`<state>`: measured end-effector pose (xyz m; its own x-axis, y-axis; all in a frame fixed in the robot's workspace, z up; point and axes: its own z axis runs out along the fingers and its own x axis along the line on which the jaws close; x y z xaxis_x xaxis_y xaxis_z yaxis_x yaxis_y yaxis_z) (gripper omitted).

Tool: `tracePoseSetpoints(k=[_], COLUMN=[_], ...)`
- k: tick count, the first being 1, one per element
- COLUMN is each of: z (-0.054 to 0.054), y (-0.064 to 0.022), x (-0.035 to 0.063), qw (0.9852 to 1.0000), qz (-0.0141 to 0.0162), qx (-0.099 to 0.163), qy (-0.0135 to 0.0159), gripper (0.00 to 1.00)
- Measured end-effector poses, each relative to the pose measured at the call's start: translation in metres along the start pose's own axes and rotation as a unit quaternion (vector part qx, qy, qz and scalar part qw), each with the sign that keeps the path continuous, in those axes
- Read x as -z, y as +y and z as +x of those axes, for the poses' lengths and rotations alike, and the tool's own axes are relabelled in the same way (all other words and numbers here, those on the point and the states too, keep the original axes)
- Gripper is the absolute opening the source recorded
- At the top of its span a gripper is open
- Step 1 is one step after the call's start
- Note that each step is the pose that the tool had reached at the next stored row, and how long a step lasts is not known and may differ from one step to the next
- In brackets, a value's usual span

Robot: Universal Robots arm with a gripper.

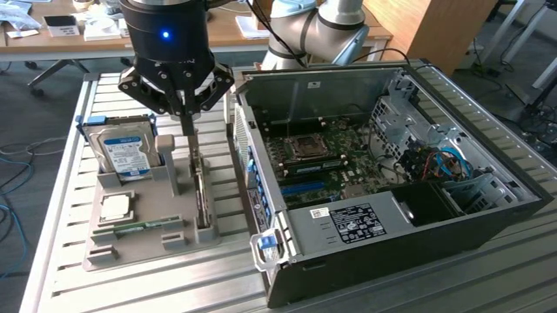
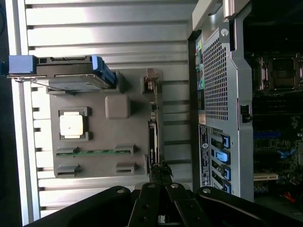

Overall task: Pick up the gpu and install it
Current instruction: 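Reach for the gpu, then pick up the gpu and move the gpu toward the slot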

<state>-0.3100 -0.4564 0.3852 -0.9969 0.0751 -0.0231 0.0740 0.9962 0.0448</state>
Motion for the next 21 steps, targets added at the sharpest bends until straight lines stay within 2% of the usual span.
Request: tracePoseSetpoints(k=[17, 18, 19, 20, 21], z=[-0.0001, -0.0001, -0.0001, -0.0001, -0.0001], y=[-0.0016, -0.0016, -0.0016, -0.0016, -0.0016], x=[-0.0001, -0.0001, -0.0001, -0.0001, -0.0001], qw=[1.0000, 1.0000, 1.0000, 1.0000, 1.0000], qz=[0.0000, 0.0000, 0.0000, 0.0000, 0.0000], qx=[0.000, 0.000, 0.000, 0.000, 0.000], qy=[-0.0001, -0.0001, -0.0001, -0.0001, -0.0001], gripper=[0.11, 0.12, 0.17, 0.17, 0.24])
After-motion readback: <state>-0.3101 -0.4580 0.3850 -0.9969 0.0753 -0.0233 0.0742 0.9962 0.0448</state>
